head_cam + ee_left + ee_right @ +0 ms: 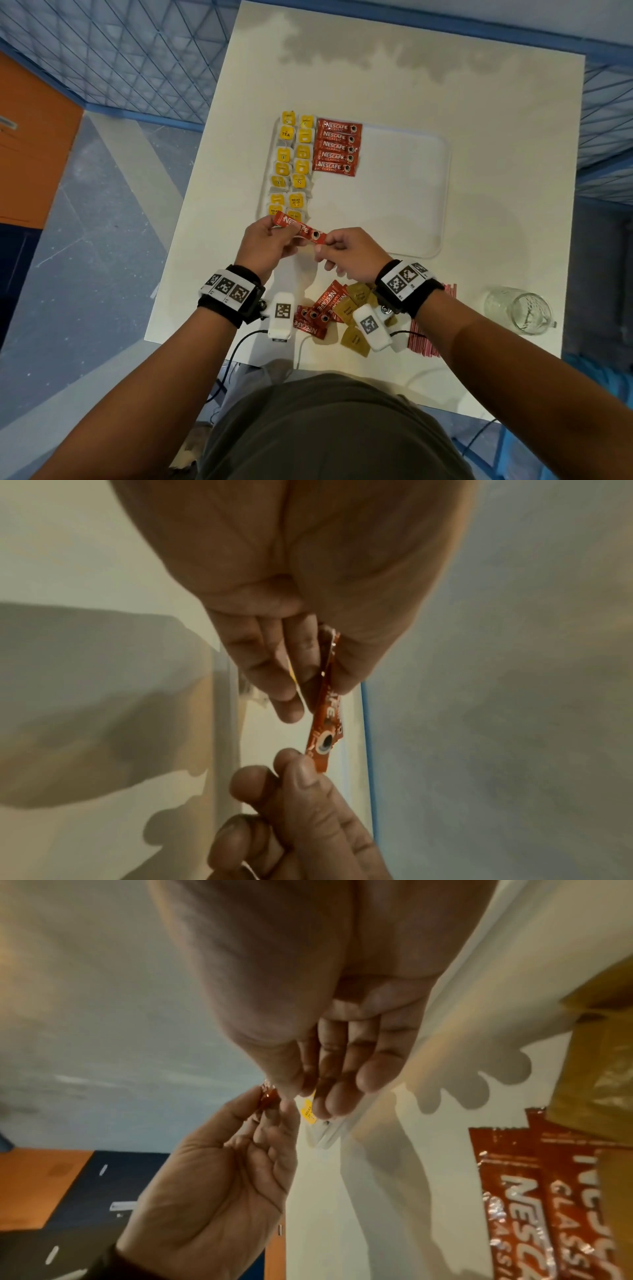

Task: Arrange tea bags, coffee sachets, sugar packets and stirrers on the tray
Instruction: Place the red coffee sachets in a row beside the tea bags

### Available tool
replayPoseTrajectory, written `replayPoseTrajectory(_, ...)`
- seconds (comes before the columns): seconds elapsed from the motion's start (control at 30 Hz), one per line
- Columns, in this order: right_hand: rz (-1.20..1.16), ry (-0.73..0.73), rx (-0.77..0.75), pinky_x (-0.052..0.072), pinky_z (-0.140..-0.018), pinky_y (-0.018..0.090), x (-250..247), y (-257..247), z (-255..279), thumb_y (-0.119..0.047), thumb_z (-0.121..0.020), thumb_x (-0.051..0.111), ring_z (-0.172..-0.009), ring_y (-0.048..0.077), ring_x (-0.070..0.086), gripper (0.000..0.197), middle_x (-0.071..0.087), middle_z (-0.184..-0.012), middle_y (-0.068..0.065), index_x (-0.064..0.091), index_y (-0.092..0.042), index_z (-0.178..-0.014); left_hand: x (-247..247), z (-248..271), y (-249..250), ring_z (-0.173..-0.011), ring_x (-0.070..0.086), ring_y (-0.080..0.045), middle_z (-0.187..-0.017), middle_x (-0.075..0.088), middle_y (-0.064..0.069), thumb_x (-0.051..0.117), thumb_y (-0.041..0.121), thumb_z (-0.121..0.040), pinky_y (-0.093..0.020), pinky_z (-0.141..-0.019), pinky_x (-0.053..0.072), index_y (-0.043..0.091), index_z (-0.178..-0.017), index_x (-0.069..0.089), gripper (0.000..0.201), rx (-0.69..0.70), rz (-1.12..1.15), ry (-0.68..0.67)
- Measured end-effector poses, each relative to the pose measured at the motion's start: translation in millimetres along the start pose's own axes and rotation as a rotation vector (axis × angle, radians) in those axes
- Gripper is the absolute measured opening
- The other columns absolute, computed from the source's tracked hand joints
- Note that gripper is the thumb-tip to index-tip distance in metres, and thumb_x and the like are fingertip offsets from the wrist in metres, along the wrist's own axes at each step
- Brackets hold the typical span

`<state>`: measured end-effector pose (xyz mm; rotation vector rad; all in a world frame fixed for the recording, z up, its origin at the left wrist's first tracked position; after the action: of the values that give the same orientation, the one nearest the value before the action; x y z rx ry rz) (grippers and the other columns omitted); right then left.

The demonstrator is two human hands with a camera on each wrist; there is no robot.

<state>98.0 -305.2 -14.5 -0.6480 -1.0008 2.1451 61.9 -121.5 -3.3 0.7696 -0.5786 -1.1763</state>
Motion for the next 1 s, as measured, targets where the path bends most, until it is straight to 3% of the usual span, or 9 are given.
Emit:
replayPoseTrajectory(0.1, -0.112, 0.076, -0.029, 0.045, -0.053, 0.022, -4.3, -2.4, -3.3, -0.019, -0.1, 0.064, -0.058, 0.005, 0.06, 0.018, 0.076, -0.081, 0.001, 0.072, -0.003, -0.096, 3.0, -1.9, 4.0, -0.079, 0.072, -0.023, -0.085, 0.076, -0.012, 0.068, 0.015, -0.093, -0.026, -0.064, 0.052, -0.001, -0.11, 0.066, 0.023, 0.014, 0.036, -0.006)
replayPoseTrajectory(0.17, -0.135, 0.116, -0.05, 0.044, -0.051, 0.019, -9.0, -5.6, -6.2, -0.019, -0.101, 0.063, -0.055, 0.004, 0.058, 0.016, 0.074, -0.075, -0.004, 0.073, -0.007, -0.097, 4.5, -2.4, 4.2, -0.08, 0.072, -0.024, -0.097, 0.075, -0.018, 0.069, 0.017, -0.094, -0.027, -0.066, 0.052, -0.002, -0.113, 0.065, 0.028, 0.018, 0.032, -0.014)
replayPoseTrajectory(0.3, -0.142, 0.174, -0.081, 0.045, -0.051, 0.019, -21.5, -16.8, -11.0, -0.02, -0.101, 0.061, -0.06, 0.008, 0.059, 0.016, 0.075, -0.083, 0.0, 0.073, -0.016, -0.093, 7.5, -2.1, 5.7, -0.08, 0.071, -0.024, -0.099, 0.076, -0.014, 0.067, 0.02, -0.095, -0.027, -0.065, 0.053, 0.001, -0.112, 0.066, 0.025, 0.036, 0.034, -0.013)
replayPoseTrajectory(0.4, -0.132, 0.218, -0.095, 0.048, -0.055, 0.023, -32.4, -24.7, -16.9, -0.024, -0.101, 0.061, -0.063, 0.01, 0.06, 0.019, 0.076, -0.083, 0.0, 0.074, -0.015, -0.093, 7.8, -2.5, 6.4, -0.079, 0.071, -0.021, -0.099, 0.076, -0.009, 0.067, 0.025, -0.096, -0.028, -0.067, 0.053, 0.006, -0.109, 0.068, 0.024, 0.058, -0.05, -0.018)
replayPoseTrajectory(0.47, -0.158, 0.283, -0.095, 0.049, -0.058, 0.027, -42.2, -28.0, -24.1, -0.026, -0.1, 0.062, -0.064, 0.011, 0.061, 0.02, 0.076, -0.084, 0.001, 0.076, -0.013, -0.095, 6.7, -2.4, 4.8, -0.075, 0.069, -0.02, -0.094, 0.076, -0.008, 0.067, 0.02, -0.095, -0.027, -0.065, 0.053, 0.009, -0.101, 0.069, 0.014, 0.065, -0.109, -0.027)
replayPoseTrajectory(0.6, -0.205, 0.442, -0.001, 0.048, -0.057, 0.026, -63.3, -28.9, -43.1, -0.03, -0.098, 0.063, -0.06, 0.01, 0.059, 0.025, 0.076, -0.083, 0.004, 0.076, -0.01, -0.093, 8.8, 0.5, -8.2, -0.068, 0.067, -0.014, -0.088, 0.074, -0.009, 0.07, 0.019, -0.093, -0.025, -0.062, 0.053, 0.013, -0.094, 0.071, 0.007, 0.11, -0.344, -0.101)
replayPoseTrajectory(0.67, -0.193, 0.484, 0.055, 0.046, -0.055, 0.025, -69.9, -25.5, -54.1, -0.031, -0.099, 0.062, -0.057, 0.01, 0.057, 0.028, 0.074, -0.079, 0.002, 0.076, -0.009, -0.09, 10.6, 0.3, -21.1, -0.065, 0.066, -0.009, -0.081, 0.074, -0.002, 0.072, 0.024, -0.092, -0.022, -0.062, 0.051, 0.015, -0.092, 0.072, 0.01, 0.111, -0.474, -0.157)
replayPoseTrajectory(0.83, -0.067, 0.536, 0.15, 0.043, -0.055, 0.025, -76.4, -17.4, -74.8, -0.029, -0.096, 0.061, -0.056, 0.016, 0.056, 0.033, 0.069, -0.068, -0.001, 0.073, -0.013, -0.069, 18.1, 5.4, -45.7, -0.077, 0.064, 0.001, -0.081, 0.069, 0.014, 0.077, 0.043, -0.082, -0.016, -0.072, 0.046, 0.028, -0.087, 0.07, 0.017, 0.162, -0.889, -0.281)
replayPoseTrajectory(1.0, -0.013, 0.514, 0.207, 0.052, -0.062, 0.031, -75.5, -9.2, -88.4, -0.03, -0.095, 0.062, -0.065, 0.02, 0.065, 0.036, 0.072, -0.068, -0.003, 0.07, -0.018, -0.062, 29.3, 13.3, -54.2, -0.082, 0.063, -0.009, -0.089, 0.067, 0.011, 0.079, 0.047, -0.078, -0.02, -0.074, 0.047, 0.026, -0.103, 0.066, 0.036, 0.176, -1.115, -0.371)
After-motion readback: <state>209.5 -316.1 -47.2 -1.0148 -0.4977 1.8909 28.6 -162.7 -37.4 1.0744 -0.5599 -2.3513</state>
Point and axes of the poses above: each hand's wrist, its own z-axis away from the middle knuckle, its own x-axis out of the palm, y = z × x, the point moved 2 cm from there along -z, towards the middle knuckle
